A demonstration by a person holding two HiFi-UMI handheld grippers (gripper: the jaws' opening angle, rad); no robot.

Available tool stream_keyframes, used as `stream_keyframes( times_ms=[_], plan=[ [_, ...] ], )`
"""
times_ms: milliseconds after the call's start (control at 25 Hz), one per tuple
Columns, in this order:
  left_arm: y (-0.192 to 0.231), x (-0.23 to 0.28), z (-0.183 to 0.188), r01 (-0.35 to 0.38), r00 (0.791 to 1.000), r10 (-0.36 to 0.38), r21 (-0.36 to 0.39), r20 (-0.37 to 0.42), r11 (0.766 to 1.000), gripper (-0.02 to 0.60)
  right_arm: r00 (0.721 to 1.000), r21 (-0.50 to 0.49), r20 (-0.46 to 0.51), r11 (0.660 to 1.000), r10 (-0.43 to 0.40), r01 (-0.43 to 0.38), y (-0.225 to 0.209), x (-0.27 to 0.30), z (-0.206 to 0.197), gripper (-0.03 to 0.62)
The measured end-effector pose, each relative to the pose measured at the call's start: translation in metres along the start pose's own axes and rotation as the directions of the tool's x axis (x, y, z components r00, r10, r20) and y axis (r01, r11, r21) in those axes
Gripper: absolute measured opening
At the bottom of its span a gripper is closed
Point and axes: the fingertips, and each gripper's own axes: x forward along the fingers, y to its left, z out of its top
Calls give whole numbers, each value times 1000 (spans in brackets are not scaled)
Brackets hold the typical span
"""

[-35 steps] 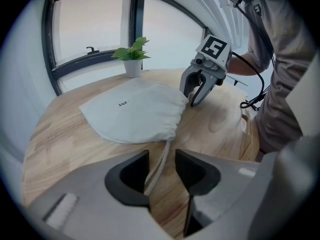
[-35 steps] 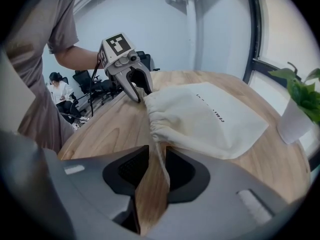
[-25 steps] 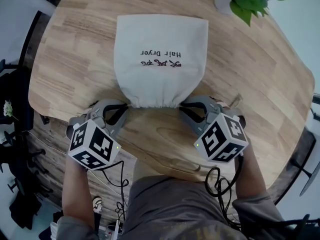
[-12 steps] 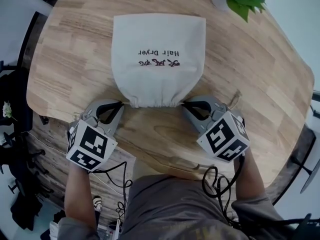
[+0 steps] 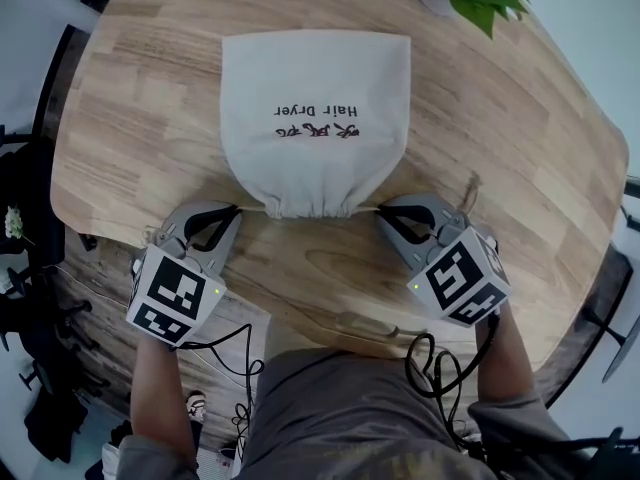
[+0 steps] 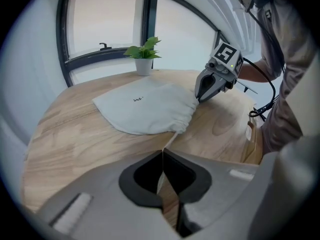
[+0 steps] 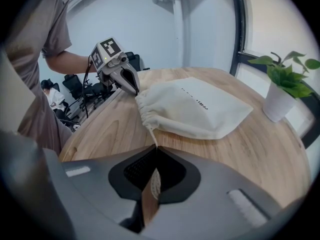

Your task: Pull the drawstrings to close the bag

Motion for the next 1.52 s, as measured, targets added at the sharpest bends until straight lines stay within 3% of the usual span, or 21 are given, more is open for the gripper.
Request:
stream_keyframes(
  times_ms=[200,720,960,1120,1200,1360,1520],
  plan=[
    [1,-1,-1,2,1000,-2,-9,7,1000,9,1000,4,2,1000,-5,5,-1,-1,0,32],
    [3,-2,0,-30,998,36,-119,54,993,9,999,92,34,996,-22,19,0,1,3,32],
    [6,-21,17,-123,980,139,-118,140,985,9,984,148,139,984,-115,94,-5,-14,14,32],
    [23,-62,69,-235,932,255,-108,256,966,9,935,168,268,967,-232,192,-31,-62,54,32],
    [27,-92,106,-297,891,307,-82,335,951,9,890,167,357,957,-284,238,-43,-97,80,32],
    [34,-159,174,-416,786,393,-63,477,907,9,786,190,499,931,-365,311,-62,-168,124,32],
    [16,-217,209,-447,736,441,-120,513,886,9,729,205,556,916,-399,346,-49,-235,153,32]
  ],
)
